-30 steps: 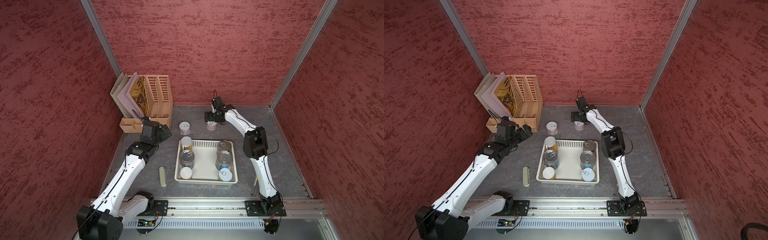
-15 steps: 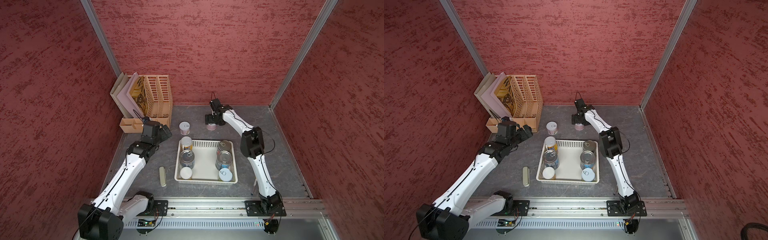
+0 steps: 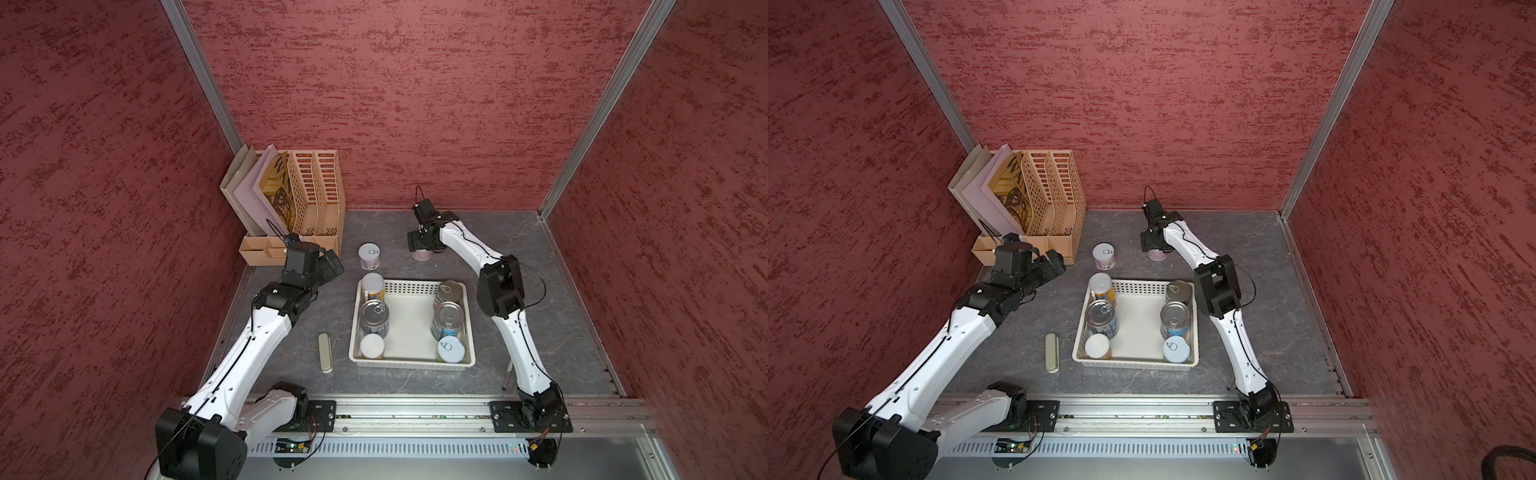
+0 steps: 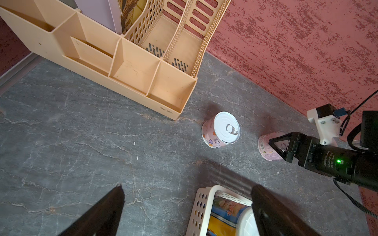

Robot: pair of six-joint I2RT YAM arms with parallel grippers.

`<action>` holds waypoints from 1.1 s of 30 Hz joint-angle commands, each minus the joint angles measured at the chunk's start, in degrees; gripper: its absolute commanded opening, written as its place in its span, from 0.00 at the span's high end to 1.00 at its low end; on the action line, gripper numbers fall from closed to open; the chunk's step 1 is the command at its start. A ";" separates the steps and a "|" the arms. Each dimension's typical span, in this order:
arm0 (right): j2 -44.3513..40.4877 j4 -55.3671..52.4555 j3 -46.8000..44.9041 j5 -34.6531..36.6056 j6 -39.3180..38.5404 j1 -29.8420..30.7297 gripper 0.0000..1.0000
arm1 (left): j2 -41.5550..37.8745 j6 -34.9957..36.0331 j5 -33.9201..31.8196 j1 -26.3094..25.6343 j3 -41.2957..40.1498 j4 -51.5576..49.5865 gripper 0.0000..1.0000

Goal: Put the canned food in the basket
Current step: Pick up the canned food from the center of the board.

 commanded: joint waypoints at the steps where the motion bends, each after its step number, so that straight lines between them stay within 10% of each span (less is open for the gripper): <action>1: 0.55 -1.02 1.79 1.83 -0.23 0.04 0.24 | 0.14 -0.47 0.57 0.44 1.37 0.09 0.00; 33: -27.28 4.62 -15.40 8.68 1.40 13.35 0.46 | -0.09 0.11 3.99 1.04 1.99 0.19 0.00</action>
